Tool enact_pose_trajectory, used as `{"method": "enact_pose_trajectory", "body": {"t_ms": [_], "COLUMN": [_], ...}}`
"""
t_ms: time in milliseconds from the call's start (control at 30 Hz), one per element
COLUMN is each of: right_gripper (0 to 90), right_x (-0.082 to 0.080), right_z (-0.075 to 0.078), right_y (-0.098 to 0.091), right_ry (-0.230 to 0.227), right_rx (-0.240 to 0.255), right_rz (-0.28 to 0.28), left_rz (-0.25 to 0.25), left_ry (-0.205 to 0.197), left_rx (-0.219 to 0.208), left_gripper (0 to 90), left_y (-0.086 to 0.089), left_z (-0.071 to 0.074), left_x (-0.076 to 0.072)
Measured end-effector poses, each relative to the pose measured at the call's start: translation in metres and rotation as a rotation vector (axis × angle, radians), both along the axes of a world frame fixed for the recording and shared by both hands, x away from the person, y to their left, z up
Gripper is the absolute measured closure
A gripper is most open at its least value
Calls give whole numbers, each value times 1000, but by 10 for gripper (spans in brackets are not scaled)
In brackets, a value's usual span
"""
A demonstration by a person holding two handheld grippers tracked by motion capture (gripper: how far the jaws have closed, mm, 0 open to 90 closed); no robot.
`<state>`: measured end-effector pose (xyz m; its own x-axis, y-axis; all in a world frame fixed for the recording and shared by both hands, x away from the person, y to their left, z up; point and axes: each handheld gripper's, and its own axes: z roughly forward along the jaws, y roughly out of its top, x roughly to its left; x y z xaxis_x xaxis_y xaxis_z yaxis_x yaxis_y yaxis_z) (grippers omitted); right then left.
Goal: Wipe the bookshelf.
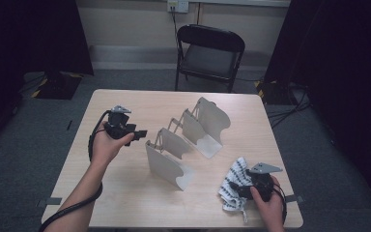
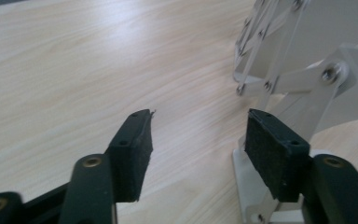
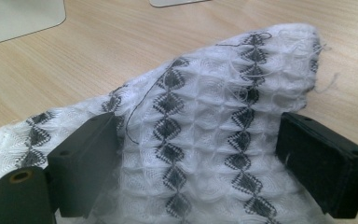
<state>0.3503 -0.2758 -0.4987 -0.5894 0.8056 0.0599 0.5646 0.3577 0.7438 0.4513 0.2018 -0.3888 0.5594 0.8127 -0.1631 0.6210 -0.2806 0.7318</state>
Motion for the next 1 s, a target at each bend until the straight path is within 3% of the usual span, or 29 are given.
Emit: {"method": "enact_pose_trajectory", "body": {"t_ms": [133, 433, 833, 1000], "right_gripper": [122, 122, 122, 122], "right_x": [0, 0, 0, 0], "right_z": [0, 0, 0, 0], "right_y": [0, 0, 0, 0], "right_ry": [1, 1, 0, 0], "right_rx": [0, 0, 0, 0], "right_rz": [-1, 0, -1, -3], "left_rz": [9, 57, 55, 52], "left_ry": [-1, 15, 43, 31], "left_rx": [11, 38, 70, 96], "left_gripper": [339, 233, 215, 211], "left_y": [3, 17, 21, 22], "left_z": [-9, -49, -84, -94], "left_x": [-2, -12, -24, -29]}}
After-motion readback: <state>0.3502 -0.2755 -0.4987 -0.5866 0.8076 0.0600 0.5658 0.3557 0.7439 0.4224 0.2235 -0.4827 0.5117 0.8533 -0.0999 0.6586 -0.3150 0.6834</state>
